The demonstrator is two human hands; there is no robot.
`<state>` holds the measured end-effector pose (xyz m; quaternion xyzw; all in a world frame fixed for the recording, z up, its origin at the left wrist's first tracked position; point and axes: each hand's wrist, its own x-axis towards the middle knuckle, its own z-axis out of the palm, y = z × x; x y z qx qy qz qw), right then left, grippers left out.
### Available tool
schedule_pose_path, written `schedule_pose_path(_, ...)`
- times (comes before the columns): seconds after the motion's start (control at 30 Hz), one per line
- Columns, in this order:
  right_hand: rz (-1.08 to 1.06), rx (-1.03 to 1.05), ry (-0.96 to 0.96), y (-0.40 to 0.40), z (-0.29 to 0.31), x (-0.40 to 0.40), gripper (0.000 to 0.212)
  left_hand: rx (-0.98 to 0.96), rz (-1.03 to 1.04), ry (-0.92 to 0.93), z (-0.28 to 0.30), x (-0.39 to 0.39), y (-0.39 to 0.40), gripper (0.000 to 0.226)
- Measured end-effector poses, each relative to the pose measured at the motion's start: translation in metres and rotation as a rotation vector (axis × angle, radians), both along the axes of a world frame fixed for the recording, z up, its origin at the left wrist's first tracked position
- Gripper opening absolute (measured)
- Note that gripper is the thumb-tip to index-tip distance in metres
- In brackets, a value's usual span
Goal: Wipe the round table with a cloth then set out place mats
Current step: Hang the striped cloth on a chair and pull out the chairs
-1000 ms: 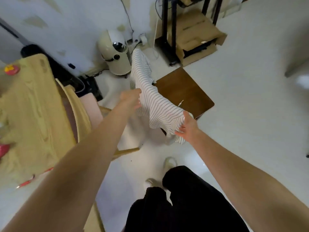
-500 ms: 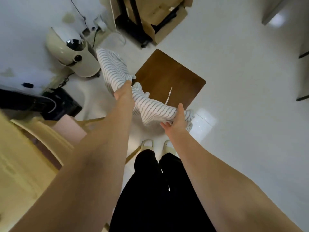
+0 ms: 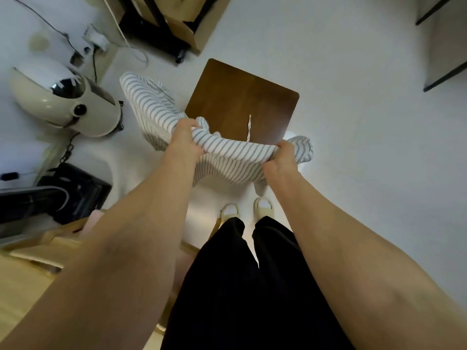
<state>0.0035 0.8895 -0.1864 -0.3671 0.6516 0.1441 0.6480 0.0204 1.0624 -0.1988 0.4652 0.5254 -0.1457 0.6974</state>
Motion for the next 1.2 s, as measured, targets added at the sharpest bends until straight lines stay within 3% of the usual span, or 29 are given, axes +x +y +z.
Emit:
schedule_pose_path(0.1,0.010,-0.030,-0.045,-0.010,0.003,0.025,0.031,-0.073,0.011,0.002,0.015,0.027,0.000,0.012)
schedule_pose_path(0.17,0.002,-0.030,-0.068,-0.017,0.016,0.036,0.024,-0.105,-0.020,-0.002,0.017,0.043,-0.008,0.014)
schedule_pose_path(0.23,-0.048,-0.008,-0.087,-0.026,0.026,0.048,0.017,-0.100,-0.064,0.002,0.024,0.052,-0.015,0.030)
schedule_pose_path(0.3,-0.072,0.039,-0.123,-0.035,0.032,0.061,0.026,-0.116,-0.059,-0.010,0.027,0.069,-0.020,0.046)
schedule_pose_path(0.37,-0.060,0.054,-0.142,-0.042,0.037,0.075,0.034,-0.116,-0.074,-0.034,0.028,0.086,-0.025,0.053)
schedule_pose_path(0.47,-0.074,0.062,-0.166,-0.067,0.046,0.095,0.026,-0.111,-0.102,-0.029,0.030,0.111,-0.050,0.061)
schedule_pose_path(0.87,-0.093,0.028,-0.196,-0.216,0.039,0.218,0.035,-0.120,-0.099,-0.048,0.040,0.235,-0.204,0.049)
schedule_pose_path(1.07,-0.169,0.017,-0.188,-0.281,0.041,0.287,0.028,-0.154,-0.163,-0.069,0.039,0.318,-0.273,0.025)
schedule_pose_path(1.2,-0.210,0.007,-0.205,-0.316,0.043,0.340,0.027,-0.167,-0.205,-0.074,0.035,0.383,-0.311,0.041)
